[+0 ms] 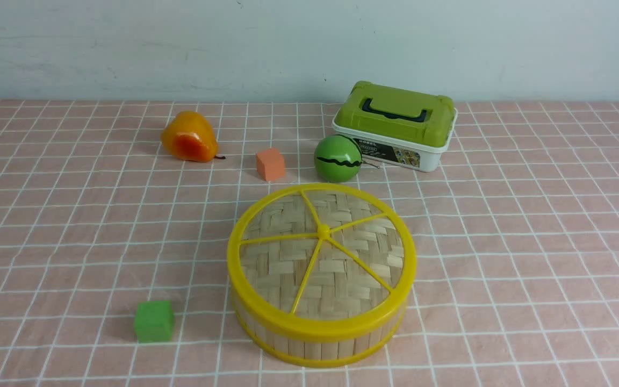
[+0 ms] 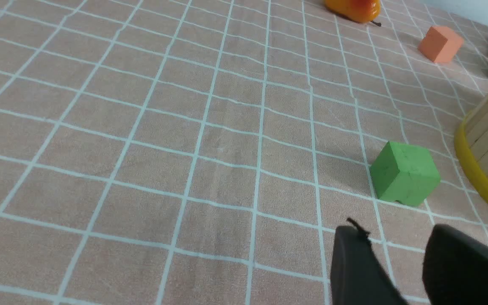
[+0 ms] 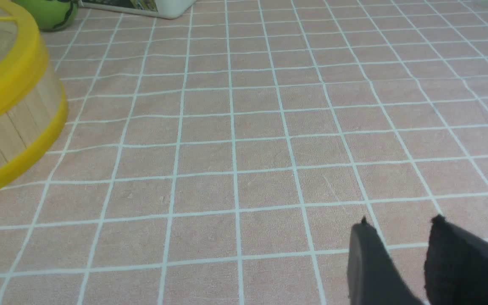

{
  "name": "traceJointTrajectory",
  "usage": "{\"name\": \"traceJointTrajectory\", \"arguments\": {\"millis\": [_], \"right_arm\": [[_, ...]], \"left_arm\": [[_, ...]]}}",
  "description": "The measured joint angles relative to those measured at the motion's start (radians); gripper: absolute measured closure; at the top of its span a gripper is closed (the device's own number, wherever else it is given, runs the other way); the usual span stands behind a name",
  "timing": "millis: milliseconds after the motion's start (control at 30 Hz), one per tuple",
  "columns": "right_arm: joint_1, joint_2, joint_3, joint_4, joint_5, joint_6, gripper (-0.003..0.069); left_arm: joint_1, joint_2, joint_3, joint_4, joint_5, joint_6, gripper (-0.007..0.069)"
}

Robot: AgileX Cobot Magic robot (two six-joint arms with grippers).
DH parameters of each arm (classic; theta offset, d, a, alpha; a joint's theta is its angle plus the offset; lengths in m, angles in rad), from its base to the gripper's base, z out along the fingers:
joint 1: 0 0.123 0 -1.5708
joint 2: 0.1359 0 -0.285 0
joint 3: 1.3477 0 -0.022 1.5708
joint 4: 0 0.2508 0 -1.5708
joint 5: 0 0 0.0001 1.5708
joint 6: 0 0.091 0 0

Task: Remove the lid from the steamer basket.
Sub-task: Use the right arm to lift the lid of the steamer

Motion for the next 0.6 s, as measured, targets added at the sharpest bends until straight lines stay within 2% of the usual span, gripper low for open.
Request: {"name": "traceJointTrajectory", "arguments": {"millis": [600], "right_arm": [[0.0,0.0,0.0,0.0,0.0,0.0,0.0453]], "left_arm": [[0.0,0.0,0.0,0.0,0.0,0.0,0.0386]]}}
